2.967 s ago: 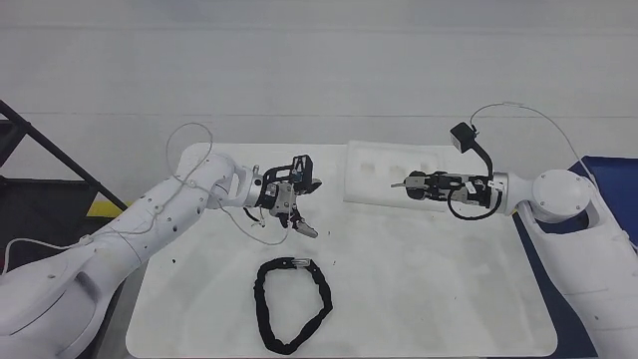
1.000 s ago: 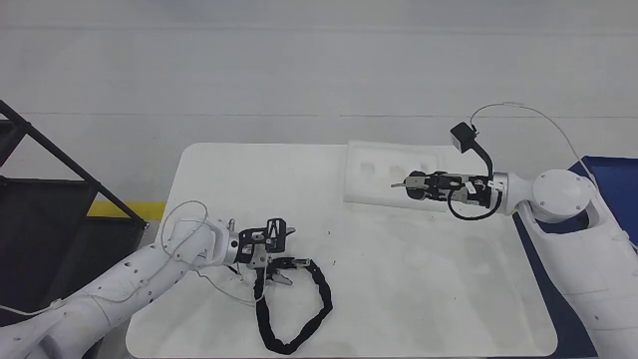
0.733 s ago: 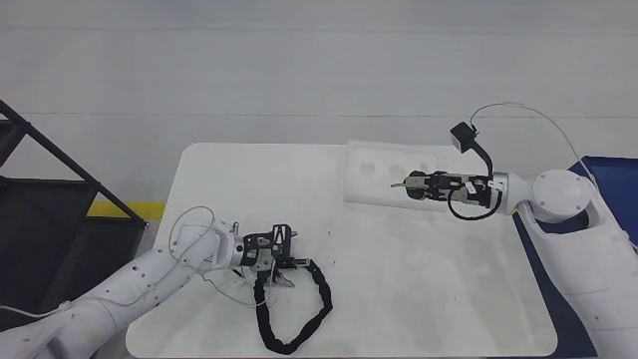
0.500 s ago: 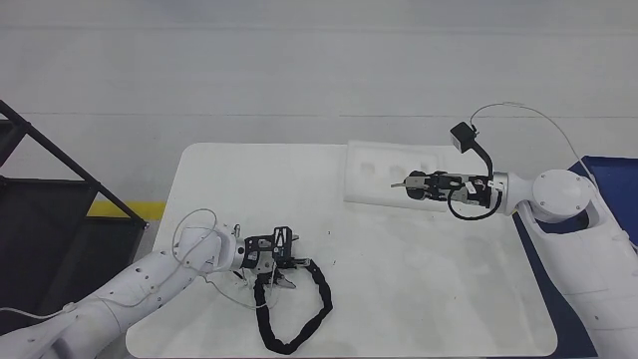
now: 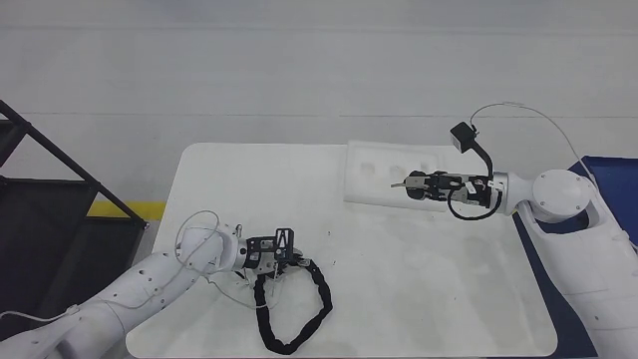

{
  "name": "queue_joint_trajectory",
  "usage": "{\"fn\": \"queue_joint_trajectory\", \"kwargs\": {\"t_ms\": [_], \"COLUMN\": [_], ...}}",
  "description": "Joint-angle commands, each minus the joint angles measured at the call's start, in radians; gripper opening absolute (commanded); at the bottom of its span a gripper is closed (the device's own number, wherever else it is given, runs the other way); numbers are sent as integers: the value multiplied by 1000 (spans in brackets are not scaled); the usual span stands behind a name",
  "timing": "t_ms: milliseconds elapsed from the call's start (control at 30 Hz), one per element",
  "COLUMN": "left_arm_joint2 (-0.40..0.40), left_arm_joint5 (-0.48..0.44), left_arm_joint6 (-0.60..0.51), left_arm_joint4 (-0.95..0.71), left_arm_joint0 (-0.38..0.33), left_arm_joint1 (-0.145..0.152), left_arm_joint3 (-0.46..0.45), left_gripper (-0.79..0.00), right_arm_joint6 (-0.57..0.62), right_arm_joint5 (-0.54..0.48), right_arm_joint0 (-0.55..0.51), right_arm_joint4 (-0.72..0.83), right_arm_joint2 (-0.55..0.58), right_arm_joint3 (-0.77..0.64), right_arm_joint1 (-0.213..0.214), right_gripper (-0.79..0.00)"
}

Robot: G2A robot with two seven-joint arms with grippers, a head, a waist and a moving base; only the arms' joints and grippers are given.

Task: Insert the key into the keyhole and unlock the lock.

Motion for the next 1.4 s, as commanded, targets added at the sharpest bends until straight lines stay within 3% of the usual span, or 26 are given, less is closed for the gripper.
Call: {"fn": "queue_joint_trajectory", "kwargs": {"t_ms": [0,233,533,767,933,1167,1367], "left_arm_joint2": [-5,-47,-130,-200,-237,-240,-196], "left_arm_joint5": [-4,-44,-143,-245,-254,-254,-254], "left_arm_joint6": [-5,-19,30,126,225,347,425], "left_arm_joint4": [8,-26,-95,-191,-229,-250,-281], "left_arm_joint0": [2,-4,1,6,9,-13,-60], "left_arm_joint1": [-1,-2,18,29,30,27,17], "left_arm_joint3": [-4,-24,-72,-85,-90,-114,-126], "left_gripper": [-785,-785,-785,-785,-785,-785,-785], "right_arm_joint6": [0,0,0,-11,28,91,93], "right_arm_joint5": [0,0,0,2,16,39,46], "right_arm_joint0": [0,0,0,-8,-18,-20,-38], "right_arm_joint4": [0,0,0,1,11,58,63], "right_arm_joint2": [0,0,0,-3,-6,12,38], "right_arm_joint3": [0,0,0,-7,-53,-160,-260], "right_arm_joint1": [0,0,0,-1,2,7,14], "right_gripper": [-785,-785,-785,-785,-785,-785,-785]}}
